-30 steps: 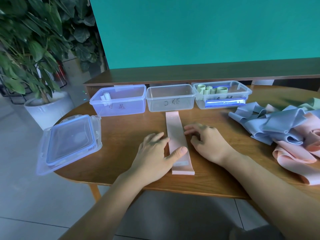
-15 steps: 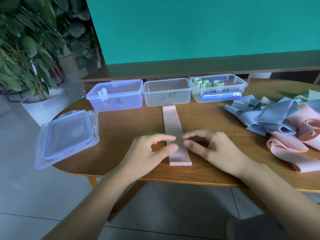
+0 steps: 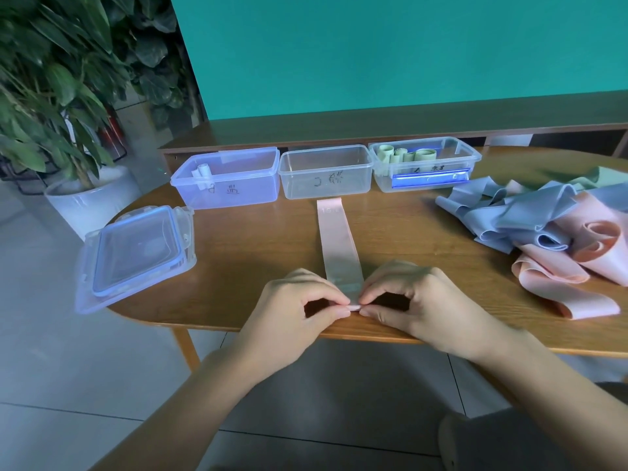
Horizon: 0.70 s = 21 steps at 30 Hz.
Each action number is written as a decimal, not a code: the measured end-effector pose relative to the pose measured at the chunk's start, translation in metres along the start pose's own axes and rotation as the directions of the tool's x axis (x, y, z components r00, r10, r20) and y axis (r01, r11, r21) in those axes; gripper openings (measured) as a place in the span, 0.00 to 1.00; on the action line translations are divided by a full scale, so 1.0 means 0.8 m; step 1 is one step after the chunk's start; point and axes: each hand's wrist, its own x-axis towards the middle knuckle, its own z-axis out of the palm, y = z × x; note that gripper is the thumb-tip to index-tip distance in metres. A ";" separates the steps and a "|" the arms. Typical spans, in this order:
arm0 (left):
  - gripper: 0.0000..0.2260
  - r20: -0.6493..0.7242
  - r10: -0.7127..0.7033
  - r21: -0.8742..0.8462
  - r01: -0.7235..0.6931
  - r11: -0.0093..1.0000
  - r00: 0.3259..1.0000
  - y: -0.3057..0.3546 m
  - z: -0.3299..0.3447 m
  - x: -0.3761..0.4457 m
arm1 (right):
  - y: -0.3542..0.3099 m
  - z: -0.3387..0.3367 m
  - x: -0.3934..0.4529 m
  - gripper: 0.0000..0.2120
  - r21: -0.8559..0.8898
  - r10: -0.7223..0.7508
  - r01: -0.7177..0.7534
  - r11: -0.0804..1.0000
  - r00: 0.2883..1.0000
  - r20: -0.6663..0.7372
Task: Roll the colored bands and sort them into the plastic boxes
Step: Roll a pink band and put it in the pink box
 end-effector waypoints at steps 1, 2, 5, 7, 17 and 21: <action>0.12 -0.018 -0.011 0.010 0.011 1.000 1.000 0.001 0.001 -0.002 | 0.000 0.001 0.000 0.07 -0.002 -0.010 0.010 1.000 1.000 -0.012; 0.12 -0.038 -0.022 0.016 0.023 1.000 0.999 0.002 0.003 -0.004 | -0.001 0.002 0.000 0.06 -0.002 -0.020 0.020 1.000 1.000 -0.024; 0.11 -0.097 -0.028 0.030 0.031 0.999 0.995 0.005 0.004 -0.004 | -0.003 0.001 0.002 0.06 0.028 -0.008 0.009 1.000 0.999 -0.046; 0.06 -0.139 -0.040 0.026 0.045 0.999 0.989 0.009 -0.001 0.003 | -0.004 -0.001 0.006 0.07 0.086 0.025 -0.019 0.996 0.998 -0.066; 0.03 -0.224 -0.078 -0.190 0.035 0.981 0.972 0.064 -0.101 0.111 | -0.052 -0.086 0.109 0.09 0.161 0.120 -0.088 0.983 0.972 -0.204; 0.05 -0.239 -0.050 -0.232 -0.007 0.973 0.970 0.107 -0.157 0.149 | -0.088 -0.140 0.148 0.08 0.172 0.076 -0.028 0.985 0.956 -0.283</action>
